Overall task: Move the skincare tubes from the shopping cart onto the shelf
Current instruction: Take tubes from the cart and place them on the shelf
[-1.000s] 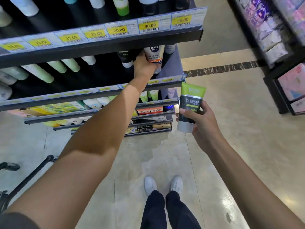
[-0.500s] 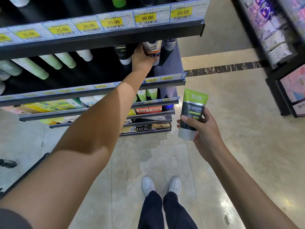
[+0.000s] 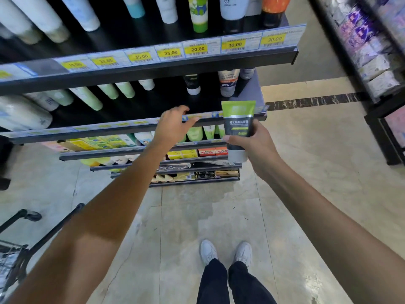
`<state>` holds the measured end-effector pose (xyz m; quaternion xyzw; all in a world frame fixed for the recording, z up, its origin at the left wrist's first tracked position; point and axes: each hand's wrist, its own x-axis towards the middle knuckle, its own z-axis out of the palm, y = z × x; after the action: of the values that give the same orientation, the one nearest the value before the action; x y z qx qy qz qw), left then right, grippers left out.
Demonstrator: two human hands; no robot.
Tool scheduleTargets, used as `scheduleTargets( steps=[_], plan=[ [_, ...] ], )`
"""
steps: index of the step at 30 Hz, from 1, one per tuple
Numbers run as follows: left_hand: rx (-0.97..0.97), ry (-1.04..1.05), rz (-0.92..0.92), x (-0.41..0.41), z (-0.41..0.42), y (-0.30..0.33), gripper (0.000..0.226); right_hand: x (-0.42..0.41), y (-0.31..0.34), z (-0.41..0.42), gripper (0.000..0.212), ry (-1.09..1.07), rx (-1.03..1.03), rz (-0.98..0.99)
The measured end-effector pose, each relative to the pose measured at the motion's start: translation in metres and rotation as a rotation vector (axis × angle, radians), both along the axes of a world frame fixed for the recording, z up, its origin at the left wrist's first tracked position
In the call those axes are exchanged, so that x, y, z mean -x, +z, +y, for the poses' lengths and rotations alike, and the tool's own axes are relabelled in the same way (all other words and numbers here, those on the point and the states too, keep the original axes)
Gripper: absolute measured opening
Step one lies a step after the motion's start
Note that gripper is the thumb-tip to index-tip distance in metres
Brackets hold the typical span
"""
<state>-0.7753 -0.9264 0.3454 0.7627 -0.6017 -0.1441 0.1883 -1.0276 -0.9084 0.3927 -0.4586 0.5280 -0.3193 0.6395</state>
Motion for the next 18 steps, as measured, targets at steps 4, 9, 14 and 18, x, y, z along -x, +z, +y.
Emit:
scheduleTargets(
  steps=[4, 9, 14, 18],
  plan=[
    [-0.012, -0.096, -0.240, -0.048, 0.020, -0.008, 0.052, -0.050, 0.004, -0.026, 0.051, 0.062, 0.134, 0.106],
    [-0.018, -0.132, -0.311, -0.075, 0.026, -0.018, 0.047, -0.102, 0.000, -0.056, 0.057, 0.044, 0.240, 0.168],
    [0.051, -0.088, -0.286, -0.077, 0.024, -0.027, 0.034, -0.135, -0.007, -0.079, 0.058, -0.007, 0.303, 0.173],
    [0.066, -0.080, -0.271, -0.080, 0.022, -0.036, 0.032, -0.147, -0.022, -0.089, 0.061, -0.039, 0.397, 0.257]
  ],
)
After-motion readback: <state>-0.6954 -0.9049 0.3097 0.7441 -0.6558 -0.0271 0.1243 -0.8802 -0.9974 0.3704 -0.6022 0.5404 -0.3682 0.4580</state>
